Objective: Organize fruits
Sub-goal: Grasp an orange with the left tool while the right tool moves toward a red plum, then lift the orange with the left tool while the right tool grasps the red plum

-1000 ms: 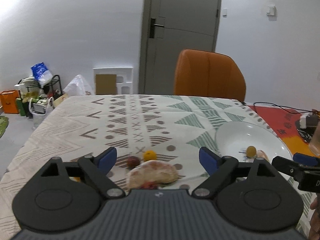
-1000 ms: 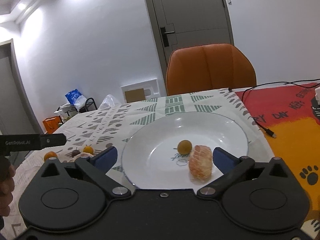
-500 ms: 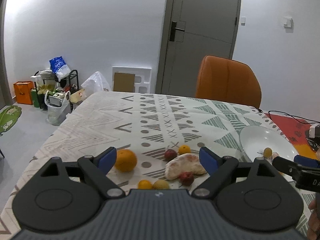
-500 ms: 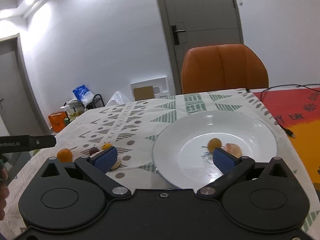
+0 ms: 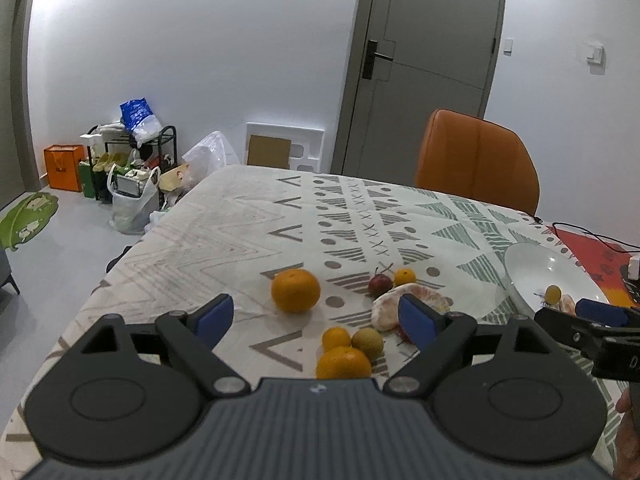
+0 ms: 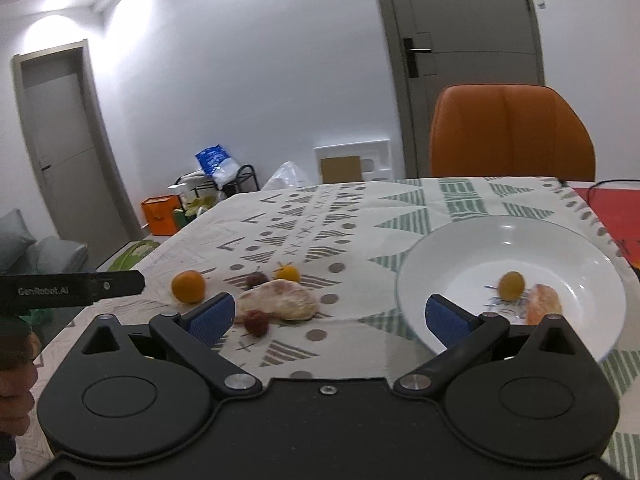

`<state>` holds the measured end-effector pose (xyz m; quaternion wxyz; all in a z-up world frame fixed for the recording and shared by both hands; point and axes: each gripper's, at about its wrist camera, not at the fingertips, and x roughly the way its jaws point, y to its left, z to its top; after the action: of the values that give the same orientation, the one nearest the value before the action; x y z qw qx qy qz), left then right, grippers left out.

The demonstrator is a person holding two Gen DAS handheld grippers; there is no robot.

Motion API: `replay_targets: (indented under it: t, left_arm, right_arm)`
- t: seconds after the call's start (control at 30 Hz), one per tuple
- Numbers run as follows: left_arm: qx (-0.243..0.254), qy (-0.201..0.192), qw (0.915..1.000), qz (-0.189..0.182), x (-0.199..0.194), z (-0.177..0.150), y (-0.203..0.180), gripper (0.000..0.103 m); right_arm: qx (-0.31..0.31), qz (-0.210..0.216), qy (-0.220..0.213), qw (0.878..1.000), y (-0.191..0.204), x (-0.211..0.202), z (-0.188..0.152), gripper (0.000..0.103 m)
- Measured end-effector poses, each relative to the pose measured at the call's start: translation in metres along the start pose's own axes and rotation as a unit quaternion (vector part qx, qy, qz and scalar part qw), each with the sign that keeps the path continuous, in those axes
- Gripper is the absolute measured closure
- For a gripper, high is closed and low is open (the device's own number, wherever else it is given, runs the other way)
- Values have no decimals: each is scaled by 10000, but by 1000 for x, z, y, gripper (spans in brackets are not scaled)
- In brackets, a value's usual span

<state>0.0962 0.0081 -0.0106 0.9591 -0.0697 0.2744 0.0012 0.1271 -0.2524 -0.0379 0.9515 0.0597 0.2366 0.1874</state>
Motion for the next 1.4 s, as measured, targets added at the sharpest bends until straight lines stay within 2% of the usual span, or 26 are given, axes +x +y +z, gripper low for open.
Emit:
replay_targets:
  t: [0.27, 0.8, 0.9, 0.97, 1.03, 1.4]
  left_arm:
    - [-149, 121, 9998, 16, 5, -12, 7, 15]
    - [-337, 398, 9982, -280, 28, -29, 9, 18]
    - [-357, 488, 9976, -338, 34, -31, 7, 26]
    - [-367, 576, 9969, -388, 39, -33, 7, 41]
    - [-404, 680, 9957, -485, 42, -35, 8, 65]
    - [-512, 570, 9966, -317, 34, -28, 26, 66]
  right_arm:
    - [-231, 44, 232, 9995, 15, 10, -2, 0]
    - [-428, 154, 525, 9976, 28, 29, -8, 0]
    - [-466, 161, 552, 9973, 30, 31, -8, 0]
    - [-470, 190, 568, 9971, 30, 32, -8, 0]
    - [-495, 190, 596, 9968, 31, 34, -8, 0]
    - [-546, 380, 697, 9954, 41, 50, -9, 2]
